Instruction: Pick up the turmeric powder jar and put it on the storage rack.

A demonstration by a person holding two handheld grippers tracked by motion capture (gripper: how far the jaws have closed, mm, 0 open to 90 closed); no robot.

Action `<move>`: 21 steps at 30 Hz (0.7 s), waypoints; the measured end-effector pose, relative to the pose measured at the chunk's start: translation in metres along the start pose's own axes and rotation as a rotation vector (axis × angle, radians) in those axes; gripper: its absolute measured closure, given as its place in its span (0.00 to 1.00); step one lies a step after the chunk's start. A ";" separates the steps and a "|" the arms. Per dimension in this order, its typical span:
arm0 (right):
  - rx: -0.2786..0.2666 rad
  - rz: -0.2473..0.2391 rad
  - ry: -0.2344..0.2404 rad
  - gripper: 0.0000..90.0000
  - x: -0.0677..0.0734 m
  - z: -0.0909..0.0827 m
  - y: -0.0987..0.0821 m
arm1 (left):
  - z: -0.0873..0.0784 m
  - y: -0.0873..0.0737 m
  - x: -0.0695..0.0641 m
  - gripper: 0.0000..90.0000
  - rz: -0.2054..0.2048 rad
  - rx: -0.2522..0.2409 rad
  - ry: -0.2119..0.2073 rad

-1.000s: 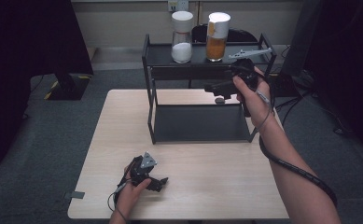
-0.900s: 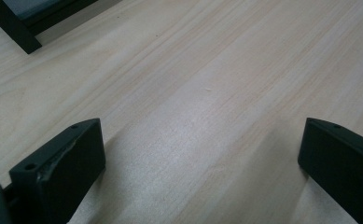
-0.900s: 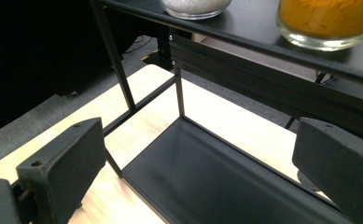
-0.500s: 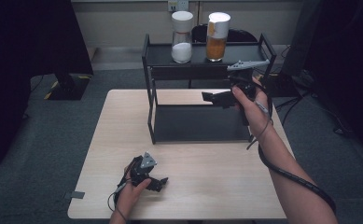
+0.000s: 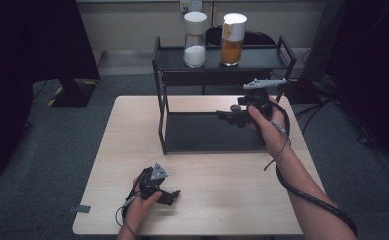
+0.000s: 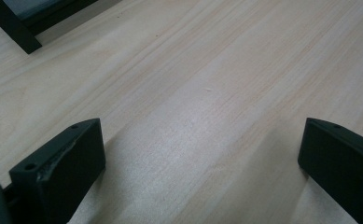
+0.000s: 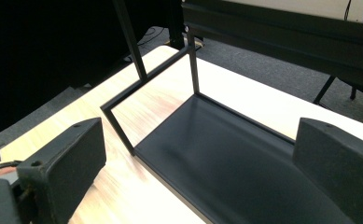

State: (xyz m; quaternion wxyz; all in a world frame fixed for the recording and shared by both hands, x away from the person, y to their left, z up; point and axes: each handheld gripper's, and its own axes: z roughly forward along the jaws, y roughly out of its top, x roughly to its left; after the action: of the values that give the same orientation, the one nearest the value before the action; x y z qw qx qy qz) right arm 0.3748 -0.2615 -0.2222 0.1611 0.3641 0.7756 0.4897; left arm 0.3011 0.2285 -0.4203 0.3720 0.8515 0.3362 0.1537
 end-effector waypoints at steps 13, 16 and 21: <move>0.022 0.016 0.016 0.02 -0.006 0.009 -0.028 | 0.000 0.000 0.000 0.00 0.000 -0.001 0.000; 0.029 0.020 0.020 0.02 -0.007 0.011 -0.035 | 0.000 0.000 0.000 0.00 -0.002 -0.001 0.000; 0.041 0.029 0.020 0.02 -0.009 0.014 -0.045 | 0.000 0.000 0.000 0.00 0.000 0.002 -0.001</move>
State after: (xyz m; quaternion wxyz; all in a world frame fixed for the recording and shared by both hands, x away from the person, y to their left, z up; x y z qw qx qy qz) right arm 0.3711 -0.2705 -0.2695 0.1387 0.3735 0.7817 0.4797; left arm 0.3012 0.2285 -0.4201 0.3713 0.8519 0.3361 0.1532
